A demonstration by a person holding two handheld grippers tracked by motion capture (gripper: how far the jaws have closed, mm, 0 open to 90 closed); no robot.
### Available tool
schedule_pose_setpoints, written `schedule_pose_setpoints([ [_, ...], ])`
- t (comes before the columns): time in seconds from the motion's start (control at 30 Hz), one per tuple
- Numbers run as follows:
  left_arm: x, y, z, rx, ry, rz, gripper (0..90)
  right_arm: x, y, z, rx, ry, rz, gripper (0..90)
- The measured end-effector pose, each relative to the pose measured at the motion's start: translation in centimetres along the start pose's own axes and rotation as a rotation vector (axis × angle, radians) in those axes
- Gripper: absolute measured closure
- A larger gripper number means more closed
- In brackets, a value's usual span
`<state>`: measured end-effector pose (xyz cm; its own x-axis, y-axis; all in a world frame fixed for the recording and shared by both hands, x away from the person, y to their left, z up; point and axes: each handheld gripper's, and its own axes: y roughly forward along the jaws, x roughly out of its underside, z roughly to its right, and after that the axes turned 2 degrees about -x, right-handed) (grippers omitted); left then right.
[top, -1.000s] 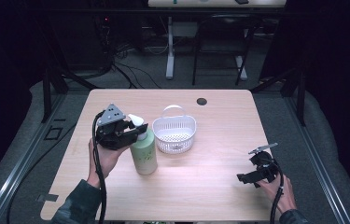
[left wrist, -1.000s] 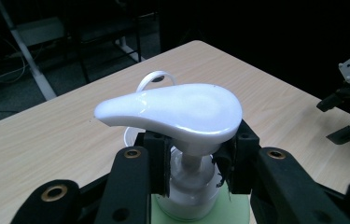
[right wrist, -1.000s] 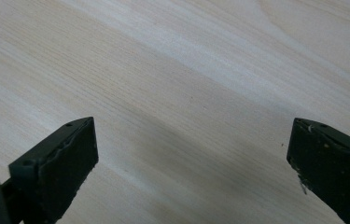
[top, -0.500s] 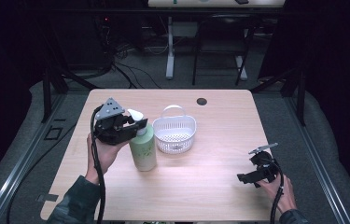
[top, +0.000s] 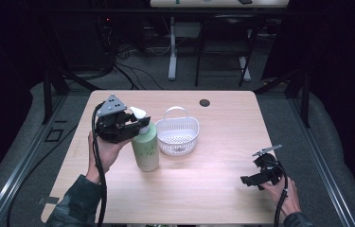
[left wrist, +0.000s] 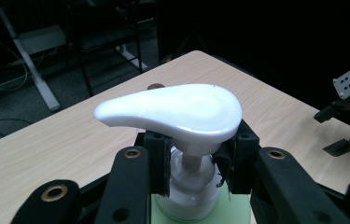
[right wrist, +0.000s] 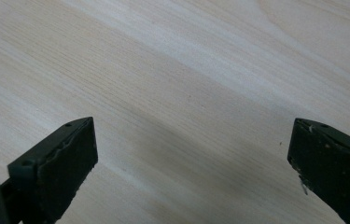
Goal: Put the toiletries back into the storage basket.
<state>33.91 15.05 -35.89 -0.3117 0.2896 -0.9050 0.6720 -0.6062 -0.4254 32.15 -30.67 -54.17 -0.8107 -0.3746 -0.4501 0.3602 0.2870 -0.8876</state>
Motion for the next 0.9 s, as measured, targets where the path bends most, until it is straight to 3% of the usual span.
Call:
schedule_pose_setpoints([
  [0.9,-2.3,-0.4,-0.3,0.002,0.015,-0.012,67.8,0.1,0.0,0.1,0.001,0.004,0.0,1.1],
])
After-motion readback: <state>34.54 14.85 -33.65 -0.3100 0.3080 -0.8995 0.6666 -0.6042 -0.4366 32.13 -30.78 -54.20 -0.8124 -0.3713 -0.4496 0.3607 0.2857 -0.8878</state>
